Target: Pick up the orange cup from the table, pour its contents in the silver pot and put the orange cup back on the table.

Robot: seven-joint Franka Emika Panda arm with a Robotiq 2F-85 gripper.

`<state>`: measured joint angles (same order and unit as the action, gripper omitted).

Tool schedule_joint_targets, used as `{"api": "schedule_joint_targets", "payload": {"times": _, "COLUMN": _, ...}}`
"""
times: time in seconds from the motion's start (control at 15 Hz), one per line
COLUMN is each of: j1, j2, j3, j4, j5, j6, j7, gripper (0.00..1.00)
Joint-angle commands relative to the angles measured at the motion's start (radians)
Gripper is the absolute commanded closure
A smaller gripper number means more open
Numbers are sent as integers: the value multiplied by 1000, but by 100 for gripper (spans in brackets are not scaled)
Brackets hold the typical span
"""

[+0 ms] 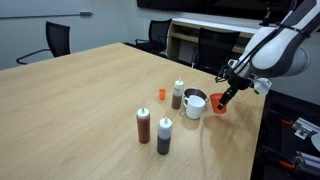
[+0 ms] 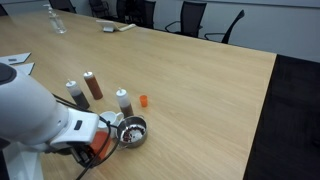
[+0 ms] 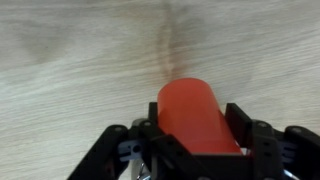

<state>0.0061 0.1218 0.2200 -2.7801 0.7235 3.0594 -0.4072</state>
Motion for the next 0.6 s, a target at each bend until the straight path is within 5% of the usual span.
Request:
{"api": "schedule_joint_targets", "payload": {"times": 0.0, "j1": -23, "j2": 49, "j3": 64, "j4": 27, "j5": 122, "j6": 52, "j7": -63, "gripper": 57}}
{"api": "schedule_joint_targets", "payload": {"times": 0.33, "j1": -28, "j2": 138, "j3": 87, "j4": 50, "j5": 133, "j6": 97, "j7": -65, "gripper": 57}}
{"api": "schedule_joint_targets", "payload": {"times": 0.4, "j1": -24, "j2": 152, "j3": 82, "j4": 53, "j5": 125, "j6": 109, "j7": -56, "gripper": 8}}
{"api": "schedule_joint_targets", "payload": {"times": 0.53, "j1": -13, "j2": 147, "j3": 68, "j4": 51, "j5": 95, "j6": 103, "j7": -59, "gripper": 2}}
